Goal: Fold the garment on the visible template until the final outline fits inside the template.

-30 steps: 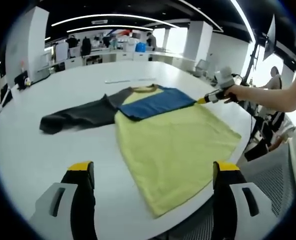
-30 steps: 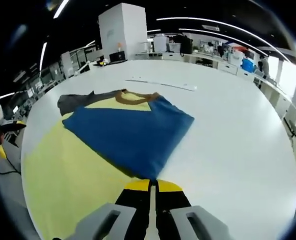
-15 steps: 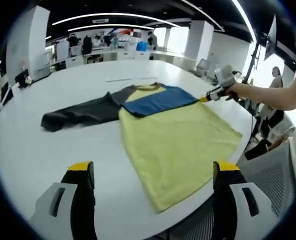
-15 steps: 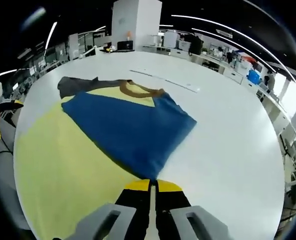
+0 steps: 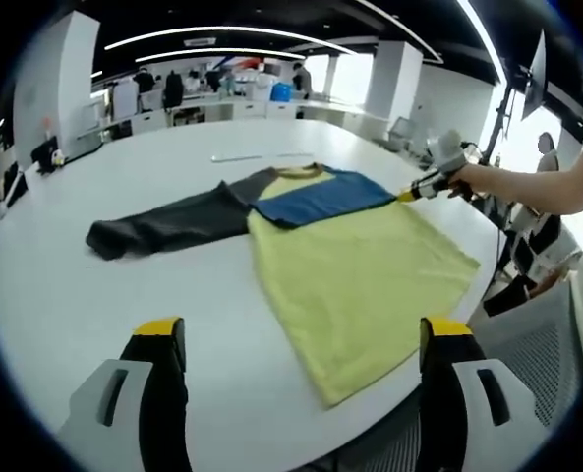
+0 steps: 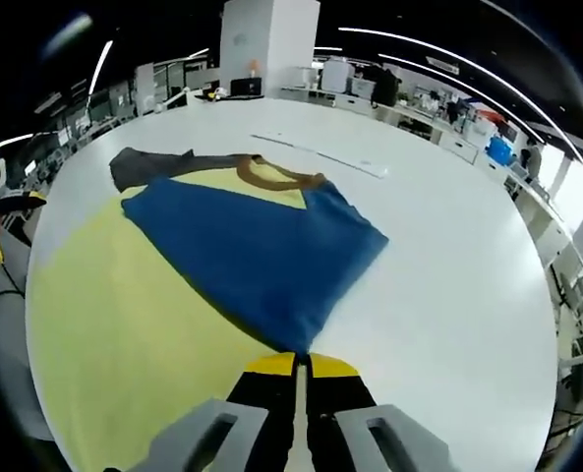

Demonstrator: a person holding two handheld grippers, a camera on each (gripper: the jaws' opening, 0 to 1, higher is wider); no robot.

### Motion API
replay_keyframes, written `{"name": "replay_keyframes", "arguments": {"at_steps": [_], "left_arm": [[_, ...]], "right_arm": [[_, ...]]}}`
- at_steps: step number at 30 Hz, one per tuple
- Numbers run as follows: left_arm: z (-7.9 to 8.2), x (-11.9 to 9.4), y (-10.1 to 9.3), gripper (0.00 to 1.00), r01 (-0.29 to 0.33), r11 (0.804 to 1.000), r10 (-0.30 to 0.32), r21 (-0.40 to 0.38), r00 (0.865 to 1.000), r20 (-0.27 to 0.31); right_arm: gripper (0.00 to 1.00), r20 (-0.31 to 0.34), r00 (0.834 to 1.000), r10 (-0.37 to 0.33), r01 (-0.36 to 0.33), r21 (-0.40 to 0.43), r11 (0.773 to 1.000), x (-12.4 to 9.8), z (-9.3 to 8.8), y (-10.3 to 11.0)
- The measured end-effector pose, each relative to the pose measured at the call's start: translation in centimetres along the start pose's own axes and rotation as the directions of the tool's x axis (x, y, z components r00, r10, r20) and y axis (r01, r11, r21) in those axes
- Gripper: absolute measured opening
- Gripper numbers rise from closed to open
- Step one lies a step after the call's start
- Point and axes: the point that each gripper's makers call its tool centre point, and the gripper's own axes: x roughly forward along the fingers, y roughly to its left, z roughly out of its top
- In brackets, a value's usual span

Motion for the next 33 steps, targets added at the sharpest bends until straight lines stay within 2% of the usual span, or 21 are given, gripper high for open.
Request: {"name": "replay_keyframes", "arguments": {"at_steps": [8, 19, 21, 22, 28, 30, 33], "left_arm": [[0.1, 0.0, 0.2, 0.95, -0.002, 1.0, 0.002, -0.002, 1.0, 0.002], [0.0, -0.2, 0.5, 0.95, -0.013, 1.0, 0.013, -0.012, 1.0, 0.005], [0.0, -0.3, 0.6, 0.94, -0.015, 1.0, 0.015, -0.014, 1.0, 0.003], [0.0, -0.3, 0.7, 0.95, -0.017, 1.0, 0.017, -0.016, 1.0, 0.005], [0.4, -0.2, 0.7, 0.95, -0.015, 1.0, 0.015, -0.026, 1.0, 0.019], [0.5, -0.1, 0.7, 0.95, -0.012, 1.0, 0.013, -0.023, 1.0, 0.019], [0.5, -0.1, 0.7, 0.95, -0.011, 1.0, 0.012, -0.022, 1.0, 0.02]], "right_arm": [[0.0, 0.008, 1.0, -0.015, 0.015, 0.046, 0.999, 0.0, -0.1, -0.8], [0.0, 0.011, 1.0, -0.021, 0.021, 0.061, 0.998, -0.1, -0.3, -1.5], [0.0, 0.018, 1.0, -0.02, 0.018, 0.08, 0.997, -0.2, -0.2, -1.6], [0.0, 0.018, 1.0, -0.023, 0.021, 0.126, 0.992, -0.2, -0.2, -1.6], [0.2, 0.056, 0.998, -0.018, 0.01, 0.146, 0.989, -0.7, 0.4, -1.8], [0.24, 0.077, 0.997, -0.007, -0.005, 0.156, 0.988, -0.9, 0.8, -1.7], [0.36, 0.11, 0.993, 0.028, -0.048, 0.18, 0.982, -1.2, 1.5, -0.9]]}}
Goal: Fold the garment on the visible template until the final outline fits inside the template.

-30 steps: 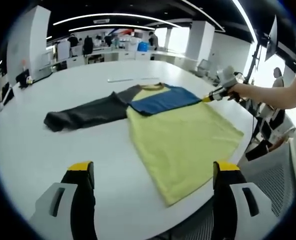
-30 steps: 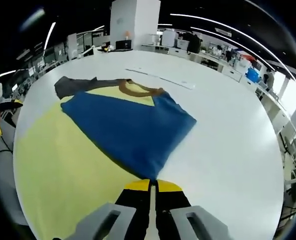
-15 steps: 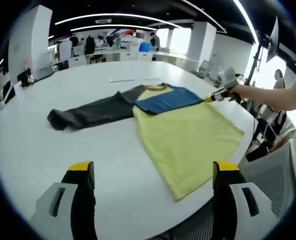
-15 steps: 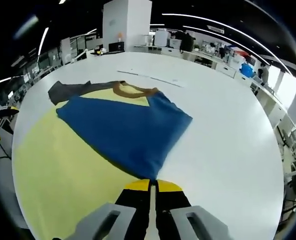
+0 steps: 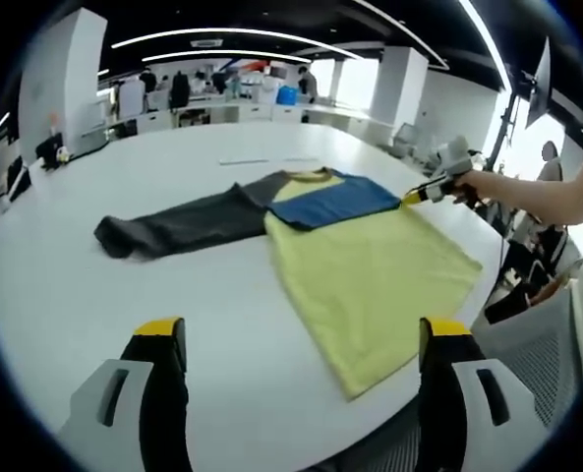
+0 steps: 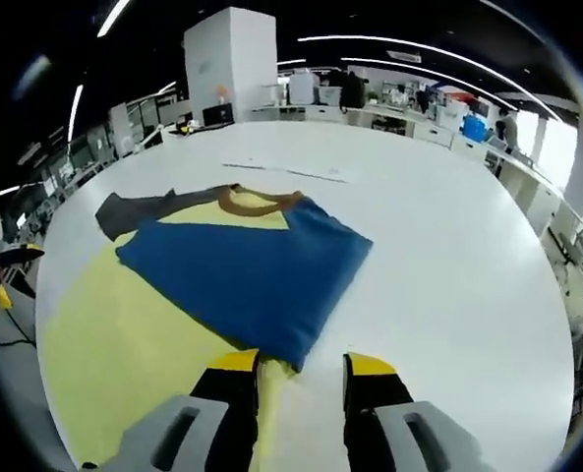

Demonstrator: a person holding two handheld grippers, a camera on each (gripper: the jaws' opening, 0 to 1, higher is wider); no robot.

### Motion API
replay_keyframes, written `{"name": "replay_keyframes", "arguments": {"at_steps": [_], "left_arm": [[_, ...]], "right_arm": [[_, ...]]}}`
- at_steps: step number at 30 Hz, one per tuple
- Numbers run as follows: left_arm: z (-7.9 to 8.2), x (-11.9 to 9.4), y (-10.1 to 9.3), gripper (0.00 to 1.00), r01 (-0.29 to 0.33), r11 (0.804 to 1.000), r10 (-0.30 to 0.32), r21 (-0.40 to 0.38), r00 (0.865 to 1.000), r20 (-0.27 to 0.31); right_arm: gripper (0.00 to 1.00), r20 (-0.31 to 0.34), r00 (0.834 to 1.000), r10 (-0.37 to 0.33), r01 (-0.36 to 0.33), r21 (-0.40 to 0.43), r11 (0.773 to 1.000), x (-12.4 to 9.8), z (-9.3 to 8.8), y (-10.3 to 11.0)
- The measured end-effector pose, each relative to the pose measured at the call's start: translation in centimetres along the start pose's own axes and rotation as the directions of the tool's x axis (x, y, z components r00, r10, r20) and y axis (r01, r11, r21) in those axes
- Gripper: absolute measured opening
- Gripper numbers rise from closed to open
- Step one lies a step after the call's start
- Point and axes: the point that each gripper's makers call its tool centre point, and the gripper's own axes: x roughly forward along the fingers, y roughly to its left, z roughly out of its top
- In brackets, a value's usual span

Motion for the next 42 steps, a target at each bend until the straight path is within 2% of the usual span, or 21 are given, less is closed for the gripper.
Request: {"name": "replay_keyframes", "arguments": {"at_steps": [6, 13, 18, 22, 28, 33, 36, 42], "left_arm": [[0.1, 0.0, 0.0, 0.95, 0.002, 1.0, -0.002, 0.006, 1.0, 0.001], [0.2, -0.1, 0.6, 0.95, -0.008, 1.0, 0.008, 0.002, 1.0, 0.005], [0.6, -0.1, 1.2, 0.94, -0.016, 1.0, 0.016, 0.004, 1.0, 0.008], [1.5, -0.3, 2.4, 0.94, -0.029, 0.999, 0.029, -0.016, 0.999, 0.031], [1.4, 0.1, 4.1, 0.93, -0.057, 0.998, 0.058, -0.041, 0.998, 0.033], [1.6, 0.4, 6.9, 0.88, -0.12, 0.992, 0.122, -0.042, 0.991, 0.048], [1.5, 0.6, 7.9, 0.87, -0.147, 0.988, 0.149, -0.04, 0.988, 0.036], [2.3, 0.8, 10.0, 0.83, -0.187, 0.982, 0.189, -0.035, 0.979, 0.069]], "right_arm": [[0.48, 0.014, 0.998, 0.057, -0.057, -0.027, 0.998, -0.4, 0.7, 1.9], [0.8, 0.062, 0.991, 0.116, -0.111, -0.07, 0.991, -1.2, 1.9, 4.0], [0.89, 0.099, 0.984, 0.147, -0.139, -0.09, 0.986, -2.4, 3.1, 5.8], [0.98, 0.11, 0.978, 0.177, -0.166, -0.104, 0.981, -3.2, 3.5, 7.1], [0.99, 0.085, 0.971, 0.224, -0.209, -0.152, 0.966, -4.3, 3.0, 9.1], [0.99, 0.109, 0.967, 0.229, -0.209, -0.171, 0.963, -5.5, 3.5, 9.9], [0.99, 0.127, 0.964, 0.235, -0.211, -0.18, 0.961, -6.1, 3.9, 10.3], [0.99, 0.124, 0.963, 0.24, -0.213, -0.199, 0.957, -6.9, 3.6, 11.0]]}}
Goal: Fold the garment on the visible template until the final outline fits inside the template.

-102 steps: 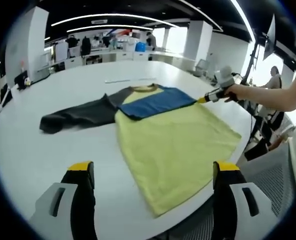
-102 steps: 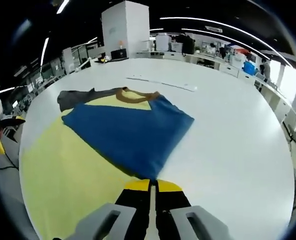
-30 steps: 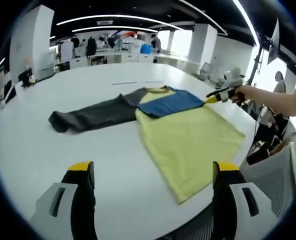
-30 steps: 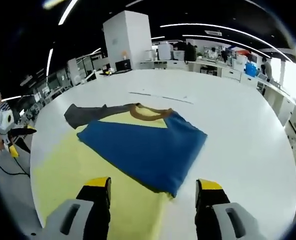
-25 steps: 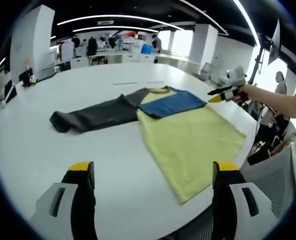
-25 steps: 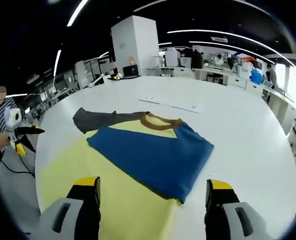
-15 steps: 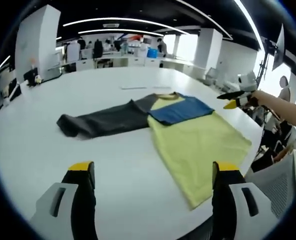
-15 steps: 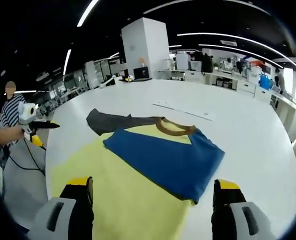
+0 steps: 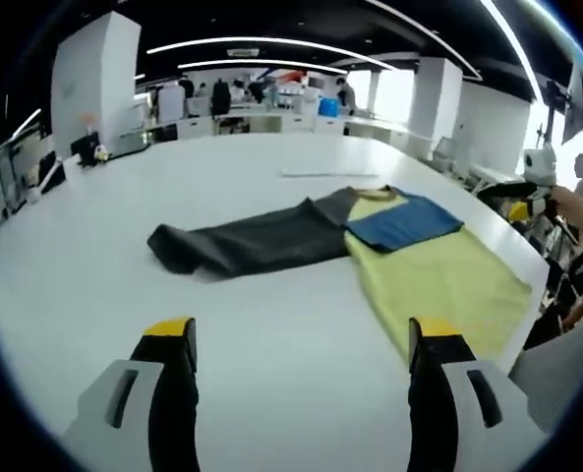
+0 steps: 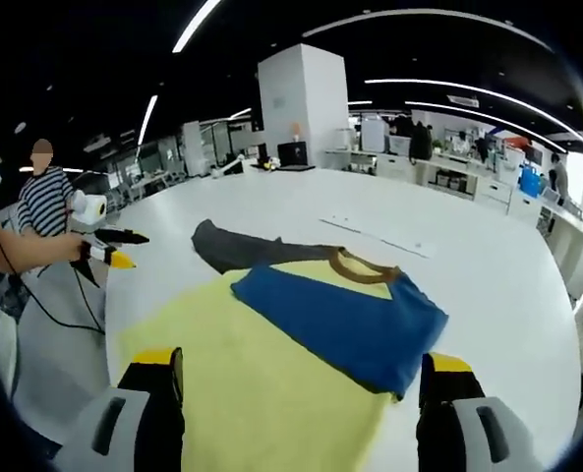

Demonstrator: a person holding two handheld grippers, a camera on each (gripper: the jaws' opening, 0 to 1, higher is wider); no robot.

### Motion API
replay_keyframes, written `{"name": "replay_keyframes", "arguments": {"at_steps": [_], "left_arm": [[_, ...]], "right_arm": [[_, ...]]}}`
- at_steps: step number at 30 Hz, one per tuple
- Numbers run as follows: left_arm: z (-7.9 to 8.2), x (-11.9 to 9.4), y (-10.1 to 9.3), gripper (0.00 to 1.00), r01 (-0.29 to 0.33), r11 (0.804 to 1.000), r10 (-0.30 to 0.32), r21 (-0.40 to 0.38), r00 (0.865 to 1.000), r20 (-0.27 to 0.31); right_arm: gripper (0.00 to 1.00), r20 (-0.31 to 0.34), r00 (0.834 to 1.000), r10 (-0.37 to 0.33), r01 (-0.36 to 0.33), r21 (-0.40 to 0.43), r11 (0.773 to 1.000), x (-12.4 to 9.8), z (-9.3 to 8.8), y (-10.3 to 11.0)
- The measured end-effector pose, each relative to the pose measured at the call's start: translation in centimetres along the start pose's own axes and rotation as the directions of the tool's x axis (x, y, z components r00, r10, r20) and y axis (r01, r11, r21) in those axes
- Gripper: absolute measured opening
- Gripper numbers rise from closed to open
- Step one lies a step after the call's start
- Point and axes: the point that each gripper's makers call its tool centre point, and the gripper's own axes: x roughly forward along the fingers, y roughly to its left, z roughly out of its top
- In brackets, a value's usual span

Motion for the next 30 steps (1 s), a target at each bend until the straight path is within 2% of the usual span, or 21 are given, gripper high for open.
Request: {"name": "replay_keyframes", "arguments": {"at_steps": [2, 9, 13, 16, 23, 26, 30], "left_arm": [[0.5, 0.2, 1.2, 0.81, -0.032, 0.999, 0.033, -0.008, 0.999, 0.027], [1.1, 1.3, 4.6, 0.77, -0.088, 0.995, 0.09, -0.037, 0.995, 0.044], [0.9, 1.7, 6.8, 0.67, -0.155, 0.986, 0.157, -0.061, 0.987, 0.029], [1.2, 2.0, 7.3, 0.6, -0.169, 0.983, 0.172, -0.067, 0.984, 0.04], [1.8, 3.5, 10.2, 0.5, -0.223, 0.965, 0.232, -0.134, 0.971, 0.053], [1.6, 4.5, 11.1, 0.44, -0.24, 0.96, 0.246, -0.142, 0.969, 0.03], [1.7, 5.3, 12.4, 0.4, -0.265, 0.952, 0.273, -0.152, 0.961, 0.033]], "right_arm": [[0.99, -0.006, 1.0, 0.002, -0.002, -0.023, 1.0, -0.2, -0.2, 0.3], [0.97, -0.003, 1.0, 0.011, -0.011, -0.031, 0.999, -0.9, -0.3, 0.5], [0.96, -0.004, 1.0, 0.004, -0.004, -0.017, 1.0, -1.1, -0.5, 0.9], [0.97, -0.007, 1.0, 0.008, -0.008, -0.022, 1.0, -1.2, -0.5, 1.5], [0.97, 0.002, 1.0, 0.011, -0.011, -0.014, 1.0, -1.3, -0.8, 1.7], [0.96, -0.014, 1.0, 0.015, -0.015, -0.006, 1.0, -1.1, -1.4, 1.7], [0.96, -0.022, 1.0, 0.012, -0.012, 0.011, 1.0, -1.1, -2.1, 1.5]]}}
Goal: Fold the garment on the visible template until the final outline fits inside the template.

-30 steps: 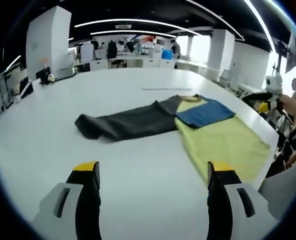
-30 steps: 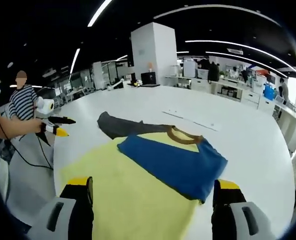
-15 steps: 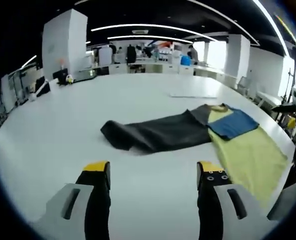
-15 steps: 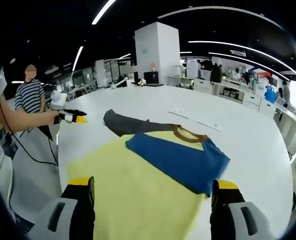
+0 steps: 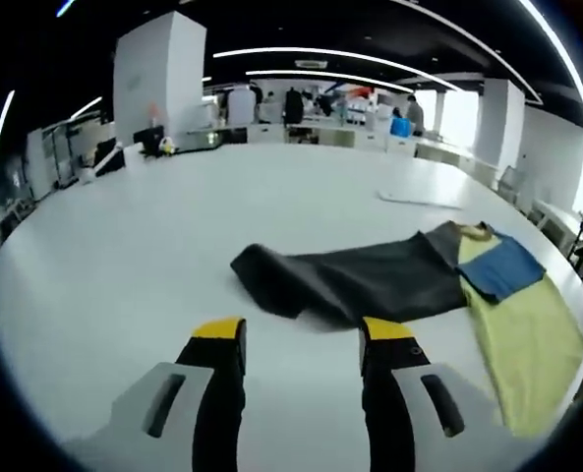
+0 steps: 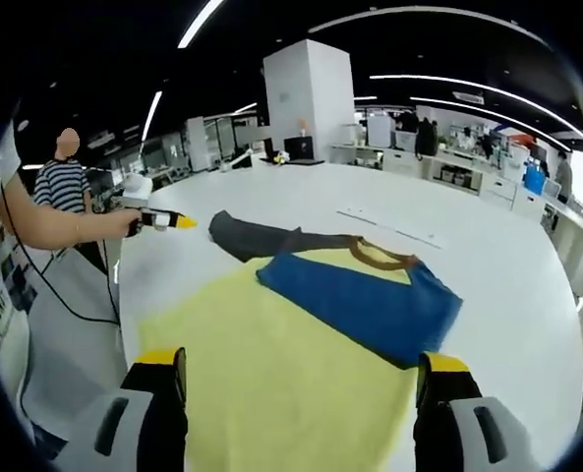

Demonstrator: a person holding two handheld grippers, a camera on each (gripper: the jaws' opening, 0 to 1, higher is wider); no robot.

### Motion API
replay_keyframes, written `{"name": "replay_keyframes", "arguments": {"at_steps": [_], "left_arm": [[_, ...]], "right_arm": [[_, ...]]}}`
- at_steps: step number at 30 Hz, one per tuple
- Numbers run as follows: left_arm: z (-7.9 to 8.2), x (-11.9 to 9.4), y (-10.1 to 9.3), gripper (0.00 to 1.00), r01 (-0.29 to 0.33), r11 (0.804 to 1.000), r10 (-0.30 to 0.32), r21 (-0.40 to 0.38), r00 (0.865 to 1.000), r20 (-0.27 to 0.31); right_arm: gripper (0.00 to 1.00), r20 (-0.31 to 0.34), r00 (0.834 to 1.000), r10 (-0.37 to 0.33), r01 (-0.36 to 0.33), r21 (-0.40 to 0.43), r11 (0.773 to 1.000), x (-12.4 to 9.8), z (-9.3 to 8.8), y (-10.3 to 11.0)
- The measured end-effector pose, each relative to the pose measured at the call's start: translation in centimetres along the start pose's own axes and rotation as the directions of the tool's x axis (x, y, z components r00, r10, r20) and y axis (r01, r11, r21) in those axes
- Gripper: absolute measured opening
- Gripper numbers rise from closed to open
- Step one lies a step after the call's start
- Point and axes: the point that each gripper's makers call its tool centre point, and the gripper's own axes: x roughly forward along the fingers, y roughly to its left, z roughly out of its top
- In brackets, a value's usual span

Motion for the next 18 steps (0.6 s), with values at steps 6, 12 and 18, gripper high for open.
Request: {"name": "replay_keyframes", "arguments": {"at_steps": [6, 12, 18], "left_arm": [[-0.3, 1.2, 1.1, 0.36, -0.03, 0.999, 0.03, -0.019, 0.999, -0.023], [-0.7, 2.5, 2.2, 0.31, -0.064, 0.997, 0.064, -0.033, 0.998, -0.028], [-0.5, 2.6, 1.3, 0.28, -0.079, 0.995, 0.078, -0.06, 0.997, -0.017]], "right_arm": [[0.94, -0.011, 1.0, -0.007, 0.008, 0.021, 1.0, 0.0, -0.6, 0.0], [0.92, -0.017, 0.999, -0.031, 0.031, 0.031, 0.999, -0.1, -0.9, -0.4], [0.92, -0.012, 0.999, -0.037, 0.038, 0.045, 0.998, 0.1, -1.2, -0.7]]}}
